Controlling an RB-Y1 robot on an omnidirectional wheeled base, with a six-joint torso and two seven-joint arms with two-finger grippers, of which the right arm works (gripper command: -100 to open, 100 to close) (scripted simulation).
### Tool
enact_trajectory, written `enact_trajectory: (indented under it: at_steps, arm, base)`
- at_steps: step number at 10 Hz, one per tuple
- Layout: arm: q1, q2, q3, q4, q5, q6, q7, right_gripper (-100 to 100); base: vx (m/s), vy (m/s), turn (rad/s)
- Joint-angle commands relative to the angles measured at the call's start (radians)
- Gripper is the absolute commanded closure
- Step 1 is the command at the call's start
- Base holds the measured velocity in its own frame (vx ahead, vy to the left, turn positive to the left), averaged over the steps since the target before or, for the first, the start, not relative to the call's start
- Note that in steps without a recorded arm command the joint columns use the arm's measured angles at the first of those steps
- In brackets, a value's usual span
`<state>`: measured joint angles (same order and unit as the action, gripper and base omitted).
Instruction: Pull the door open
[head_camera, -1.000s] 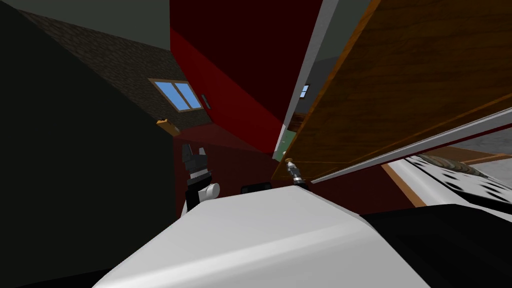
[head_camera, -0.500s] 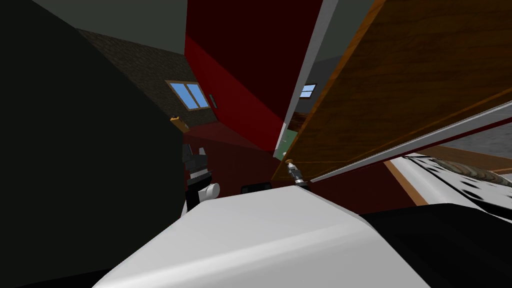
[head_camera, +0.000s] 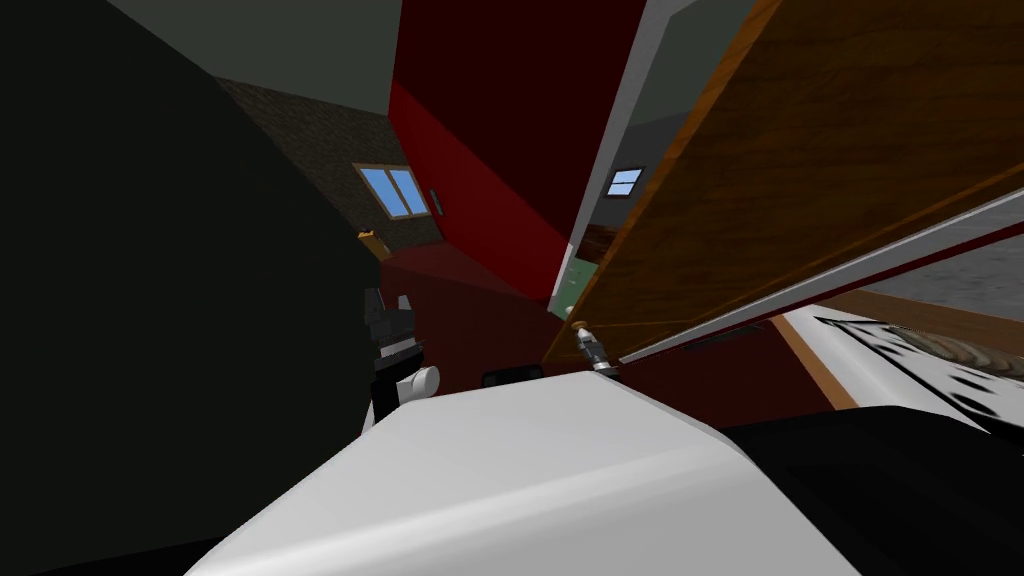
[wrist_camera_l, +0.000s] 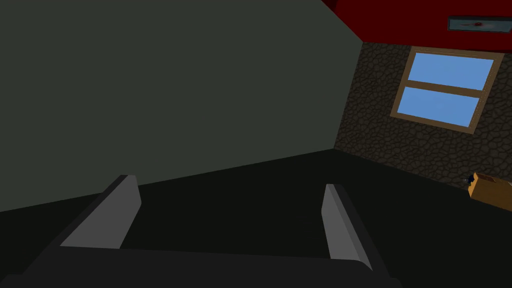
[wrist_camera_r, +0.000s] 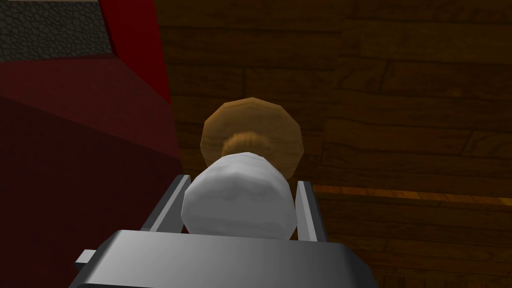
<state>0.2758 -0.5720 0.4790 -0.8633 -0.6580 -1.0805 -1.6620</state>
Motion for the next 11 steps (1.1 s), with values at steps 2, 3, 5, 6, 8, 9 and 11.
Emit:
enact_trajectory:
  at_steps: [2, 3, 5, 6, 8, 9, 11]
  arm:
    - [0.007, -0.011, 0.016, 0.011, 0.010, -0.031, -0.019, 100]
    - [0.010, -0.016, 0.023, 0.017, 0.013, -0.044, -0.027, 100]
    - [0.015, -0.026, 0.037, 0.029, 0.021, -0.069, -0.043, 100]
    - [0.017, -0.030, 0.043, 0.034, 0.024, -0.081, -0.050, 100]
    - [0.022, -0.039, 0.053, 0.044, 0.030, -0.101, -0.064, 100]
    - [0.020, -0.034, 0.052, 0.041, 0.030, -0.089, -0.057, 100]
    - [0.019, -0.038, 0.063, 0.058, 0.036, -0.107, -0.070, 100]
  base:
    - [-0.178, -0.054, 0.125]
    - [-0.202, -0.076, 0.144]
    - [-0.215, -0.047, 0.137]
    - [-0.192, -0.040, 0.116]
    - [-0.189, -0.039, 0.107]
    - [-0.083, -0.014, 0.023]
    - [-0.164, -0.029, 0.140]
